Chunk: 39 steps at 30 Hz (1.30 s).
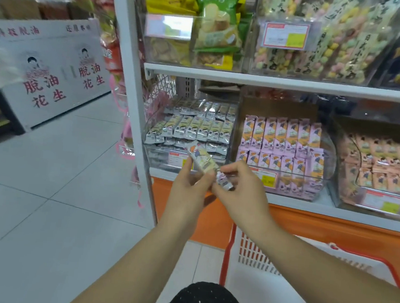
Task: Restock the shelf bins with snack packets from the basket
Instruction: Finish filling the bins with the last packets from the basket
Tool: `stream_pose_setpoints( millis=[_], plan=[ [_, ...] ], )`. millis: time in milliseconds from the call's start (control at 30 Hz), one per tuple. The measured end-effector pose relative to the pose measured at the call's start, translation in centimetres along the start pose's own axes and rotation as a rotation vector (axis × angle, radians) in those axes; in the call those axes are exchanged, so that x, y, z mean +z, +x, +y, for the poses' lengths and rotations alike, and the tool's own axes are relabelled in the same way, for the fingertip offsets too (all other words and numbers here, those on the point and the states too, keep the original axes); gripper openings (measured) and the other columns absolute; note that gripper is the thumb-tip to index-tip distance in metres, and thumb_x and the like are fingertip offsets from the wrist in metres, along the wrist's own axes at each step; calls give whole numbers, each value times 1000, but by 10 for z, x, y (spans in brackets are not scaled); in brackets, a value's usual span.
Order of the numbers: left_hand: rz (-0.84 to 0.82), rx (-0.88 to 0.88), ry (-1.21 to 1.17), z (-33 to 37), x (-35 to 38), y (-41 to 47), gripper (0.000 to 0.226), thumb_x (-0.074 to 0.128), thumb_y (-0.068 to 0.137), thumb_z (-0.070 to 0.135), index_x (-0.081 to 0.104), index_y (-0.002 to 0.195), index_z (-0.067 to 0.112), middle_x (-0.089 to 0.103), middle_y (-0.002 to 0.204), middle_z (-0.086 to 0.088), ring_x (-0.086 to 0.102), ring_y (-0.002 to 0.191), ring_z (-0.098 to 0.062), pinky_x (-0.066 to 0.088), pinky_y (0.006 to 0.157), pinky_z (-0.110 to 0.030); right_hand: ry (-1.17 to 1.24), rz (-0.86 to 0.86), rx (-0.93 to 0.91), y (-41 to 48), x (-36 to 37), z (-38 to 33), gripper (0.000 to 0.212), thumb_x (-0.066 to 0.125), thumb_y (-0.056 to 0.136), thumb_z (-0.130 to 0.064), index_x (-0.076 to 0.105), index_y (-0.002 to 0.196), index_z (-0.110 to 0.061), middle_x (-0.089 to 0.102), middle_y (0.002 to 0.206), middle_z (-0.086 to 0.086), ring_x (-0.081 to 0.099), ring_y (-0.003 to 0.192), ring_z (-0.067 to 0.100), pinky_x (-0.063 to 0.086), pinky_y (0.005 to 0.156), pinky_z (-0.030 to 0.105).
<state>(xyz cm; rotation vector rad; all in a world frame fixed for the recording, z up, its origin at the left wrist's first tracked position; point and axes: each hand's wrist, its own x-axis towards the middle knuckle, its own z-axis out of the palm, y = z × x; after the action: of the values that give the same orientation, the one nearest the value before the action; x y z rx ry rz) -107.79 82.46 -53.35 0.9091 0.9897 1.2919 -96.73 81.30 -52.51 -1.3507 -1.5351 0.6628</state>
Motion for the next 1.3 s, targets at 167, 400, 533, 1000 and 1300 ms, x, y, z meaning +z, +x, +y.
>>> stream_pose_setpoints(
  millis=[167, 400, 533, 1000, 1300],
  plan=[
    [172, 44, 214, 19, -44, 35, 47, 56, 95, 16, 44, 140, 19, 56, 132, -9, 60, 112, -25, 48, 98, -42, -344, -315, -46, 34, -3, 2, 57, 63, 88, -38, 42, 138, -23, 46, 136, -9, 40, 126, 6, 30, 100, 19],
    [416, 250, 553, 57, -77, 110, 43, 51, 97, 17, 46, 139, 11, 53, 136, -10, 55, 119, -23, 45, 100, -40, -857, -324, -1, 69, -5, 55, 62, 56, 91, -43, 40, 139, -8, 42, 142, 10, 36, 133, 26, 26, 112, 37],
    [440, 234, 657, 63, -78, 148, 42, 49, 99, 18, 45, 140, 10, 53, 137, -9, 55, 119, -22, 43, 99, -31, -985, -319, -65, 65, -2, 70, 77, 50, 93, -46, 14, 151, -11, 13, 159, 4, 10, 146, 19, 2, 119, 36],
    [328, 220, 1169, 53, -85, 196, 36, 34, 102, 15, 52, 133, 11, 63, 116, -19, 54, 82, -28, 40, 67, -30, -1006, -298, -109, 62, 1, 76, 82, 51, 90, -44, 7, 152, -13, 5, 160, 2, 1, 147, 18, -11, 113, 31],
    [432, 524, 1060, 19, -68, 141, 36, 40, 97, 7, 50, 131, 14, 51, 133, -7, 44, 120, -24, 36, 91, -31, -842, -311, -217, 58, -12, 81, 70, 51, 94, -35, 16, 151, -14, 8, 159, -1, 4, 147, 15, -9, 117, 28]
  ],
)
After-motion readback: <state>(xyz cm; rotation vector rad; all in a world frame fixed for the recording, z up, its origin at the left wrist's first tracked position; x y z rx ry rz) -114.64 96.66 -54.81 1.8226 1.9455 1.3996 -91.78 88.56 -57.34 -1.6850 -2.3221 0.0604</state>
